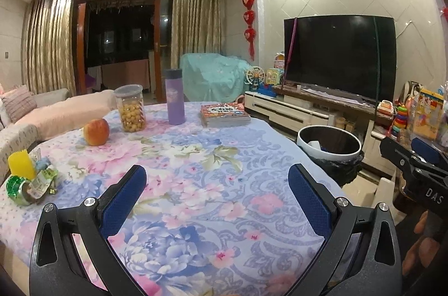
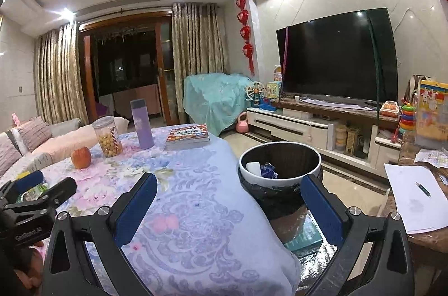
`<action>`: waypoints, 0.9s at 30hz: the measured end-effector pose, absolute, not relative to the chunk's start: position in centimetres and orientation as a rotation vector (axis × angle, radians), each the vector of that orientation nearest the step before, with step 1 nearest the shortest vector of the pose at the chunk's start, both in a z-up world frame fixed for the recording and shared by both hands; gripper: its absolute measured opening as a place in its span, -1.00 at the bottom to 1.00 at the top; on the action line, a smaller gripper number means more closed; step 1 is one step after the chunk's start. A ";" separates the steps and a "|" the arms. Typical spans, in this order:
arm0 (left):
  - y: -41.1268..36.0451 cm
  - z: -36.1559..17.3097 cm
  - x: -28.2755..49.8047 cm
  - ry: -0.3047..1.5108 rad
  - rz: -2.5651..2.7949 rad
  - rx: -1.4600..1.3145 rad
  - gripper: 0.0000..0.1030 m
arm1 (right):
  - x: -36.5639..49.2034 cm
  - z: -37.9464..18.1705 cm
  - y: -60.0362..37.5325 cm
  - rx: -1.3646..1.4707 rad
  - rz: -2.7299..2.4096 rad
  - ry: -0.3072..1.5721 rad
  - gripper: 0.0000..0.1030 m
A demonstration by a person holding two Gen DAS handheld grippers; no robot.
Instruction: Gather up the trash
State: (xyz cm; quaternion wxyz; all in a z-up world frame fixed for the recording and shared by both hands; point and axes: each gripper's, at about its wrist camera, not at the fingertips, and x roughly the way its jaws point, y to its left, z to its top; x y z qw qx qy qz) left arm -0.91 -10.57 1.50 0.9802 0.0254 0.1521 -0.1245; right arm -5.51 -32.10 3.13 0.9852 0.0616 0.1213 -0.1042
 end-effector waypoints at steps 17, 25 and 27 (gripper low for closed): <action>-10.8 1.7 -1.9 0.275 -0.218 0.075 1.00 | -6.2 2.4 -32.5 0.136 -0.229 0.238 1.00; -10.9 1.6 -2.0 0.274 -0.212 0.082 1.00 | -6.4 2.4 -32.3 0.136 -0.217 0.231 1.00; -10.9 1.6 -2.0 0.270 -0.207 0.084 1.00 | -6.4 2.4 -32.3 0.134 -0.216 0.230 1.00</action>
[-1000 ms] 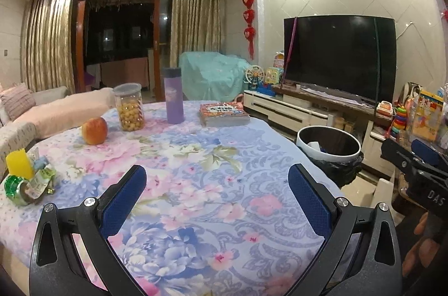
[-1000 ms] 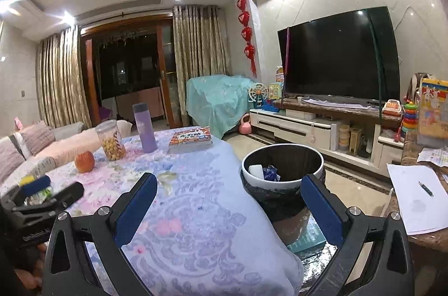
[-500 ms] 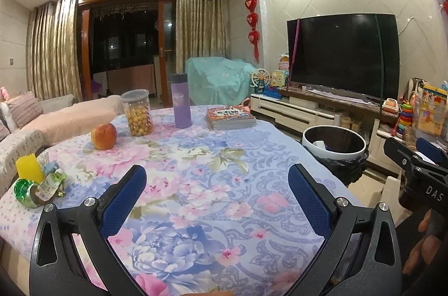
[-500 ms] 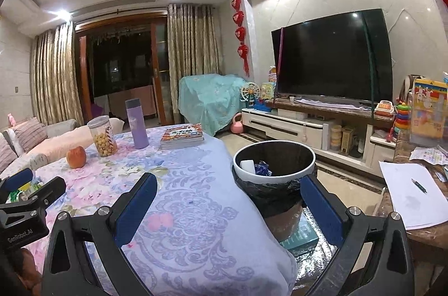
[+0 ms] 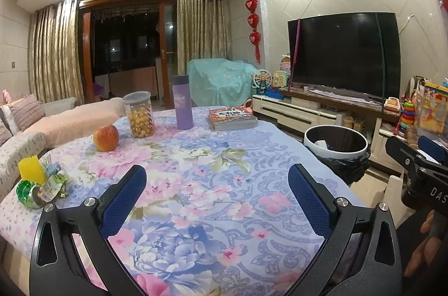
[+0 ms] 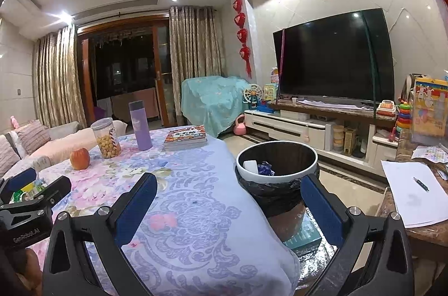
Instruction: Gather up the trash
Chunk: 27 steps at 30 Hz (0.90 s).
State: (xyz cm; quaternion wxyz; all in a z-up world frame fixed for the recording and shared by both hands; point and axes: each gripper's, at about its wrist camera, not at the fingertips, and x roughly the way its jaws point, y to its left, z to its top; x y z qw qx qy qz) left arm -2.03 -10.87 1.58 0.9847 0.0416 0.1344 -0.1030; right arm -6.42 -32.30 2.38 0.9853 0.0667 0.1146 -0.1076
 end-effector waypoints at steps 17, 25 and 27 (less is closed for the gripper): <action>-10.6 1.5 -1.9 0.274 -0.203 0.073 1.00 | -6.4 2.6 -32.1 0.130 -0.200 0.231 1.00; -10.5 1.5 -1.9 0.274 -0.202 0.073 1.00 | -6.5 2.6 -32.0 0.131 -0.202 0.230 1.00; -10.6 1.5 -1.9 0.275 -0.201 0.073 1.00 | -6.5 2.6 -32.0 0.130 -0.202 0.229 1.00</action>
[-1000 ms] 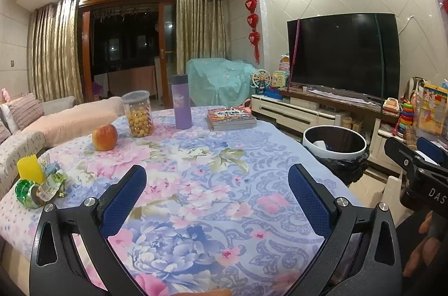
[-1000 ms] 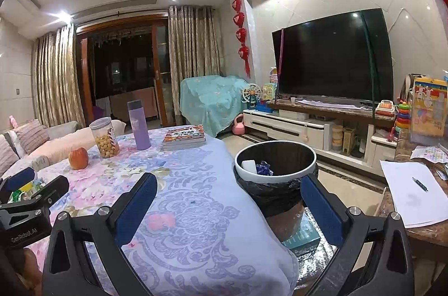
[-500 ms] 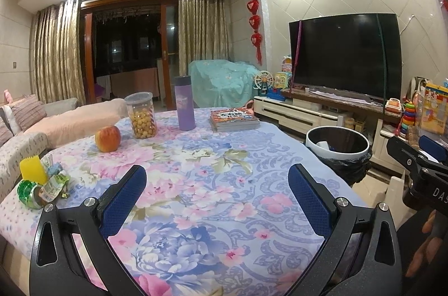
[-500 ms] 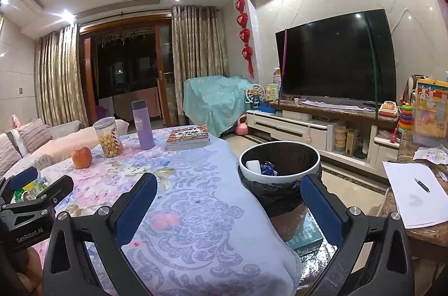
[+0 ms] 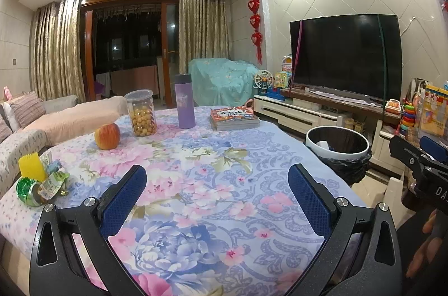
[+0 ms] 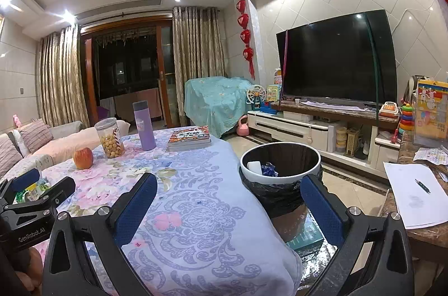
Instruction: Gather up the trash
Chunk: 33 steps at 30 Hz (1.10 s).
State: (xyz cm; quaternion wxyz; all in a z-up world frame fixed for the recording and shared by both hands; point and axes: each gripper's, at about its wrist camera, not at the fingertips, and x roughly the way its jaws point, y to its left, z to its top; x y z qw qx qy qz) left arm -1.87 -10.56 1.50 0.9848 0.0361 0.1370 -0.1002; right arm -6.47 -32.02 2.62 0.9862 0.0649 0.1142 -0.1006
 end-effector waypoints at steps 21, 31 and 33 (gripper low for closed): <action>-10.6 1.1 -1.8 0.286 -0.203 0.074 1.00 | -6.5 2.7 -31.9 0.129 -0.201 0.227 1.00; -10.7 0.7 -1.6 0.293 -0.208 0.076 1.00 | -6.7 2.9 -31.5 0.126 -0.200 0.223 1.00; -10.7 0.6 -1.5 0.295 -0.211 0.072 1.00 | -6.7 2.8 -31.5 0.125 -0.201 0.225 1.00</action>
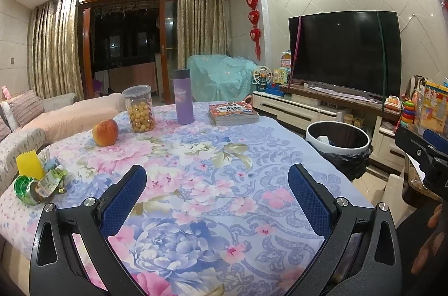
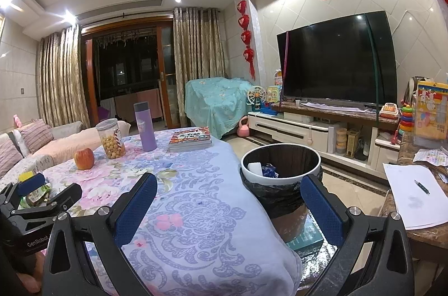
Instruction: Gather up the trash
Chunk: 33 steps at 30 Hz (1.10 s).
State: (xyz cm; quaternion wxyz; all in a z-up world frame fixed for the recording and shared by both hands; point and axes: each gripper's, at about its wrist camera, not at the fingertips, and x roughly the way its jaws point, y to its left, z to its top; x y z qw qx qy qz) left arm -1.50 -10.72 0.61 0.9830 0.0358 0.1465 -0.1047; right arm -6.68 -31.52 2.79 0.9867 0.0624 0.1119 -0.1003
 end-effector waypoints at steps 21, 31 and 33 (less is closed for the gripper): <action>-10.4 0.5 -1.3 0.299 -0.212 0.070 1.00 | -6.6 2.7 -31.3 0.125 -0.197 0.231 1.00; -10.3 0.4 -1.0 0.304 -0.214 0.068 1.00 | -6.6 2.7 -31.3 0.130 -0.197 0.228 1.00; -10.3 0.4 -1.0 0.306 -0.215 0.067 1.00 | -6.6 2.7 -31.3 0.130 -0.196 0.228 1.00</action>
